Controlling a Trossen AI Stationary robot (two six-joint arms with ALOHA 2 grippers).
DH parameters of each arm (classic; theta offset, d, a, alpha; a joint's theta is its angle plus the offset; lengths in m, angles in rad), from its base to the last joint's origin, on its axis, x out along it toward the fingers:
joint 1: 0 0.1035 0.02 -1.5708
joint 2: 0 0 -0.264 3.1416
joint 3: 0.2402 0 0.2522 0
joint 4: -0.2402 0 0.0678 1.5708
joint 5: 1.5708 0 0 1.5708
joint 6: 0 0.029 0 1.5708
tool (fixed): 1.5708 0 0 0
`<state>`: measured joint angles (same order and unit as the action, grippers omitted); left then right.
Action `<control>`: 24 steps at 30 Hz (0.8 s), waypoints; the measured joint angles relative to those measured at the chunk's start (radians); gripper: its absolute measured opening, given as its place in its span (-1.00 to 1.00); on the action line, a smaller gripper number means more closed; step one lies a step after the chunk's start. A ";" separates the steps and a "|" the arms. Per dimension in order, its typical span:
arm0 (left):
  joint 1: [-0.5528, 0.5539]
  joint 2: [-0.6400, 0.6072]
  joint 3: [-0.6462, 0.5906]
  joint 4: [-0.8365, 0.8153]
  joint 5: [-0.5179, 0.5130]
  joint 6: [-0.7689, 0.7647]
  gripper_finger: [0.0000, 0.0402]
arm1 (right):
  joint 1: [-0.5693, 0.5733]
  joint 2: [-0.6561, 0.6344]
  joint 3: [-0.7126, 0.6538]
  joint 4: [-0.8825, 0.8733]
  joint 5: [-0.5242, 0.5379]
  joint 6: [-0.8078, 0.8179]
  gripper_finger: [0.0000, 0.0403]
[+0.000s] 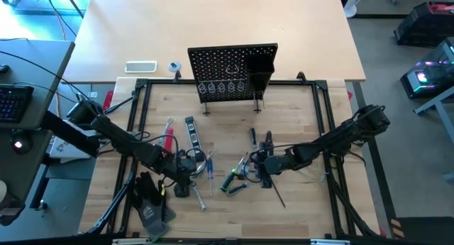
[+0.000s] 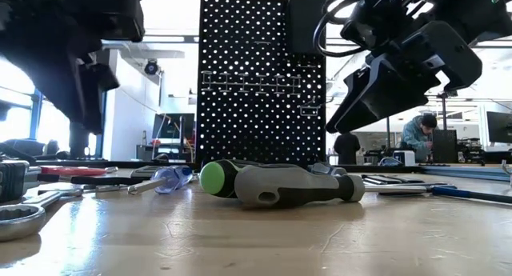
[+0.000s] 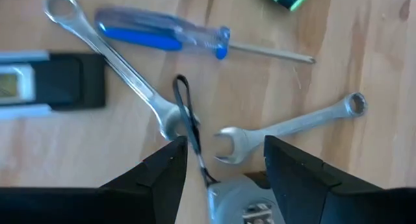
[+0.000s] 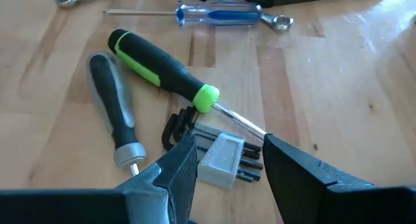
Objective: Hang tools onto peg board
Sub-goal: Hang the wrench onto the pegboard
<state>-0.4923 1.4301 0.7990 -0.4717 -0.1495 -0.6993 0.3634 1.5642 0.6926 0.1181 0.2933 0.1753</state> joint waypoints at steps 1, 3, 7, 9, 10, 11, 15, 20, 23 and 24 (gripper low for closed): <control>0.000 0.004 0.000 -0.001 0.010 -0.013 -0.03 | 0.000 0.000 0.000 -0.001 -0.010 0.000 -0.16; -0.001 0.013 0.000 -0.001 0.025 -0.035 -0.03 | 0.000 0.000 0.000 -0.001 -0.017 0.000 -0.16; -0.001 0.043 0.000 -0.001 0.054 -0.068 -0.03 | 0.011 0.000 0.000 -0.005 -0.017 -0.004 -0.16; -0.001 0.064 0.000 -0.001 0.067 -0.082 -0.03 | 0.013 0.000 0.000 -0.009 -0.017 -0.005 -0.16; -0.001 0.074 0.000 0.000 0.074 -0.086 -0.03 | 0.014 0.000 0.000 -0.009 -0.017 -0.004 -0.16; -0.001 0.085 0.000 0.005 0.085 -0.092 -0.03 | 0.015 0.000 -0.002 -0.009 -0.017 -0.003 -0.16; -0.001 0.124 0.000 0.026 0.111 -0.106 -0.03 | 0.019 0.000 -0.002 -0.016 -0.016 -0.001 -0.16; -0.001 0.156 0.000 0.029 0.114 -0.121 -0.12 | 0.019 0.000 -0.003 -0.017 -0.015 -0.001 -0.16; -0.001 0.175 0.002 0.030 0.113 -0.128 -0.23 | 0.019 0.000 -0.003 -0.016 -0.014 -0.001 -0.16; -0.001 0.181 0.002 0.029 0.113 -0.128 -0.27 | 0.019 0.000 -0.003 -0.017 -0.014 -0.001 -0.16</control>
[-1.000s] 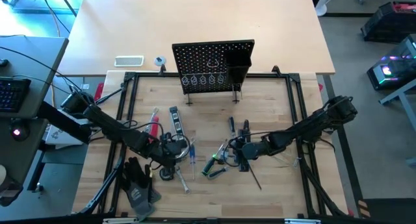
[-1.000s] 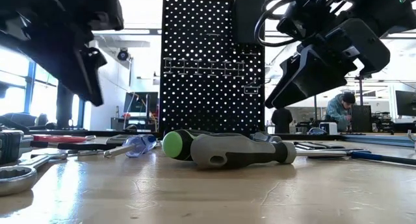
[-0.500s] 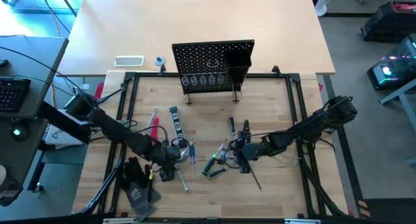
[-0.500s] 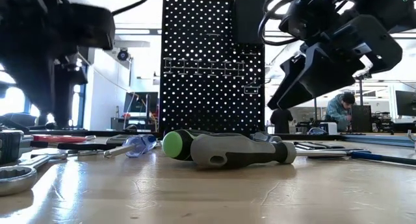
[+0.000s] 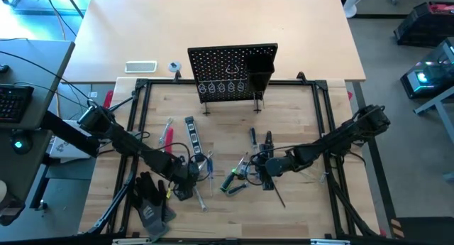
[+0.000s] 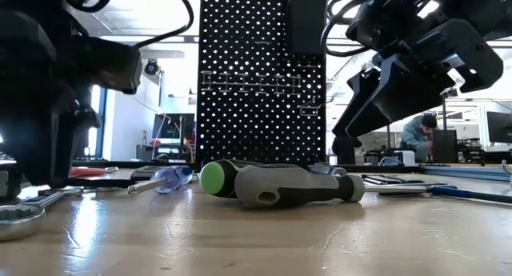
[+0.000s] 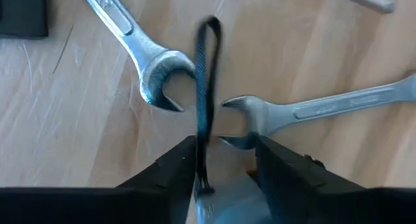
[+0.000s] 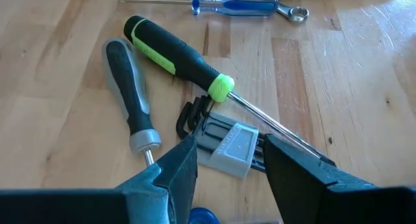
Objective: Hang tools onto peg board
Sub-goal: Hang the wrench onto the pegboard
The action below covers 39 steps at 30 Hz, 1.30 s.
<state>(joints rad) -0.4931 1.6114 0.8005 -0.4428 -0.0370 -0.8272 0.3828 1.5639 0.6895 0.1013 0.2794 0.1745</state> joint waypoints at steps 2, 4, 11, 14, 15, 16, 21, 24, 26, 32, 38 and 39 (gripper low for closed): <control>0.000 0.008 0.001 -0.002 -0.001 0.003 -0.35 | 0.000 0.000 0.000 0.000 0.000 0.001 -0.16; -0.001 0.010 0.002 -0.009 -0.002 0.012 -0.41 | 0.003 0.000 0.000 0.000 0.000 0.000 -0.16; -0.002 0.007 0.003 -0.063 0.001 0.031 -0.56 | 0.023 0.000 0.000 -0.017 0.001 0.000 -0.16; -0.004 0.004 0.002 -0.058 0.002 0.062 -0.58 | 0.034 0.000 0.000 -0.028 0.001 0.000 -0.16; -0.006 0.001 0.001 -0.052 -0.002 0.076 -0.59 | 0.038 0.000 0.000 -0.035 0.001 0.001 -0.16; -0.009 -0.005 0.000 -0.048 -0.009 0.088 -0.59 | 0.042 0.000 -0.001 -0.040 0.001 0.003 -0.16; -0.024 -0.038 -0.003 -0.063 -0.079 0.106 -0.59 | 0.066 0.000 -0.001 -0.048 0.000 0.007 -0.16; -0.033 -0.049 -0.002 -0.106 -0.122 0.102 -0.59 | 0.072 0.000 -0.001 -0.040 -0.002 0.007 -0.16; -0.041 -0.060 -0.003 -0.116 -0.155 0.099 -0.59 | 0.072 0.000 -0.001 -0.037 -0.002 0.008 -0.16; -0.070 -0.120 -0.002 -0.177 -0.243 0.059 -0.59 | 0.072 0.000 -0.001 -0.013 0.000 0.008 -0.16; -0.102 -0.139 -0.002 -0.361 -0.239 -0.035 -0.59 | 0.069 0.000 -0.001 0.068 0.001 -0.022 -0.16; -0.110 -0.139 -0.002 -0.381 -0.238 -0.041 -0.58 | 0.069 0.000 -0.001 0.075 0.001 -0.025 -0.16</control>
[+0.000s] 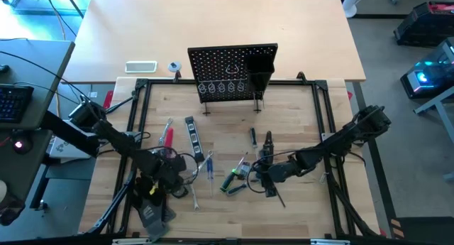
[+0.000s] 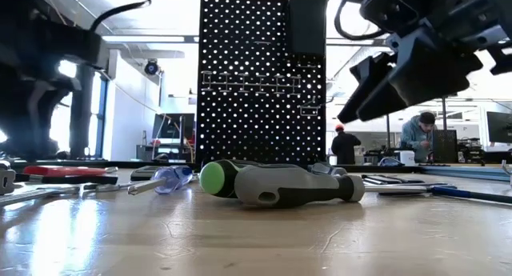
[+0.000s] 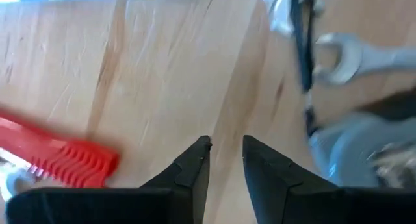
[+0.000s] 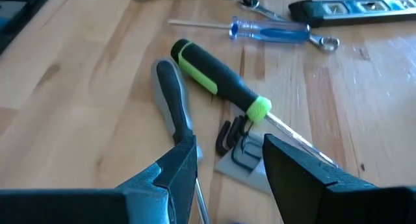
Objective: Hang tools onto peg board
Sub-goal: Hang the wrench onto the pegboard
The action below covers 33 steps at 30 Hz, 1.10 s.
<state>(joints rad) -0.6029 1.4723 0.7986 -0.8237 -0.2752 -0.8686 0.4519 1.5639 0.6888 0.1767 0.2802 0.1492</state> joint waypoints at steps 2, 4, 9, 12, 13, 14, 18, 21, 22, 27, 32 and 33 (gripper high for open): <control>-0.016 0.000 0.000 -0.020 0.002 0.001 -0.54 | -0.002 0.000 0.000 0.006 0.000 -0.001 -0.16; -0.033 0.000 0.000 -0.048 0.004 0.017 -0.47 | -0.002 0.000 0.000 0.006 0.000 -0.001 -0.16; -0.056 0.000 0.000 -0.168 0.013 0.085 -0.23 | -0.002 0.000 0.000 0.009 0.000 -0.001 -0.16; -0.045 -0.001 -0.011 -0.187 0.032 0.110 -0.17 | -0.002 0.000 0.000 0.019 0.001 -0.001 -0.16; -0.043 -0.001 -0.022 -0.180 0.033 0.116 -0.17 | -0.002 0.000 0.000 0.024 0.001 -0.001 -0.16; -0.039 -0.001 -0.033 -0.172 0.035 0.119 -0.17 | -0.002 0.000 0.000 0.027 0.001 -0.001 -0.16; -0.030 -0.001 -0.088 -0.153 0.062 0.129 -0.21 | -0.002 0.000 0.000 0.027 0.001 0.001 -0.16; -0.030 -0.002 -0.131 -0.107 0.069 0.141 -0.27 | -0.002 0.000 0.000 0.027 0.001 0.000 -0.16; -0.030 -0.006 -0.142 -0.086 0.068 0.148 -0.29 | -0.002 0.000 0.000 0.027 0.001 -0.001 -0.16; 0.005 -0.008 -0.165 -0.019 0.080 0.224 -0.43 | -0.007 0.000 0.000 0.031 0.019 -0.003 -0.16; 0.089 -0.007 -0.166 0.091 0.090 0.364 -0.63 | -0.022 0.000 0.000 0.058 0.023 -0.019 -0.16; 0.108 -0.007 -0.166 0.107 0.101 0.391 -0.68 | -0.024 0.000 0.000 0.066 0.023 -0.019 -0.16</control>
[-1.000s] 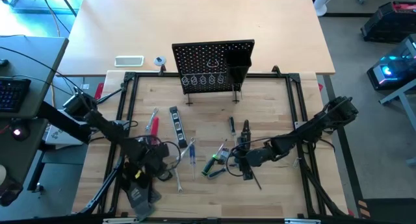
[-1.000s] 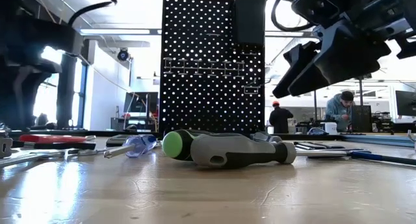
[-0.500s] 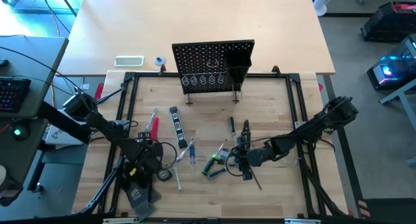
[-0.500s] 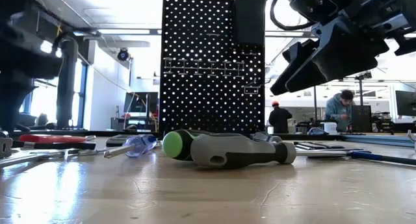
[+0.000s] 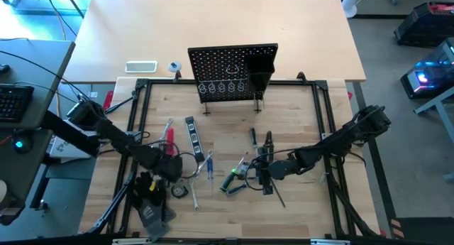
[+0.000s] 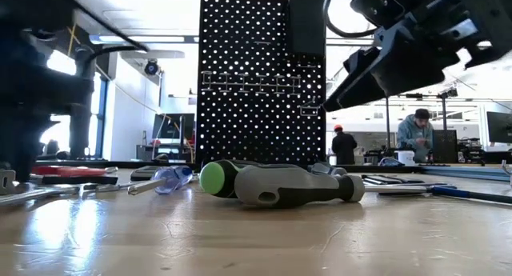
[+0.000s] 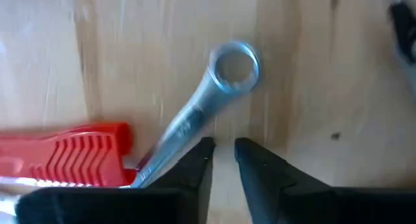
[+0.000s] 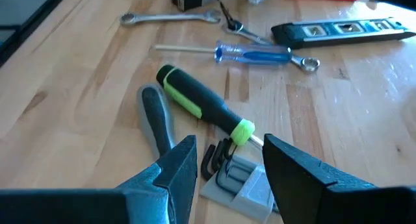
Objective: Hang tools onto peg board
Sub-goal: Hang the wrench onto the pegboard
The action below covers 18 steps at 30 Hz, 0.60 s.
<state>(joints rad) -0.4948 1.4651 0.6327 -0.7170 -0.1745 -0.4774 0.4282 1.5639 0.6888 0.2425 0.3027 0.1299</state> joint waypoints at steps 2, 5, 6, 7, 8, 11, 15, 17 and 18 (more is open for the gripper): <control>0.034 0.000 0.000 0.040 0.020 0.048 -0.75 | -0.003 0.000 0.000 0.006 0.000 0.000 -0.16; 0.080 0.000 -0.002 0.107 0.046 0.113 -0.84 | -0.003 0.000 0.000 0.010 0.000 0.000 -0.16; 0.093 0.000 -0.003 0.130 0.051 0.131 -0.86 | -0.003 0.000 0.000 0.010 0.000 0.000 -0.16; 0.106 0.001 -0.004 0.155 0.057 0.148 -0.87 | -0.003 0.000 0.000 0.010 0.000 0.000 -0.16; 0.120 0.002 -0.005 0.177 0.065 0.168 -0.88 | -0.003 0.000 0.000 0.012 0.002 -0.002 -0.16; 0.156 0.007 -0.007 0.252 0.077 0.203 -0.90 | -0.003 0.000 0.000 0.030 0.007 -0.008 -0.16; 0.176 0.008 0.000 0.294 0.084 0.219 -0.90 | -0.003 0.000 0.000 0.079 0.008 -0.026 -0.16; 0.176 0.011 0.004 0.325 0.069 0.230 -0.90 | -0.003 0.000 0.000 0.089 0.008 -0.035 -0.16; 0.178 0.013 0.010 0.352 0.058 0.240 -0.90 | -0.004 0.000 0.000 0.093 0.008 -0.043 -0.16</control>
<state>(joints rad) -0.3172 1.4777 0.6424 -0.3652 -0.1161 -0.2371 0.4241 1.5639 0.6888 0.3356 0.3108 0.0871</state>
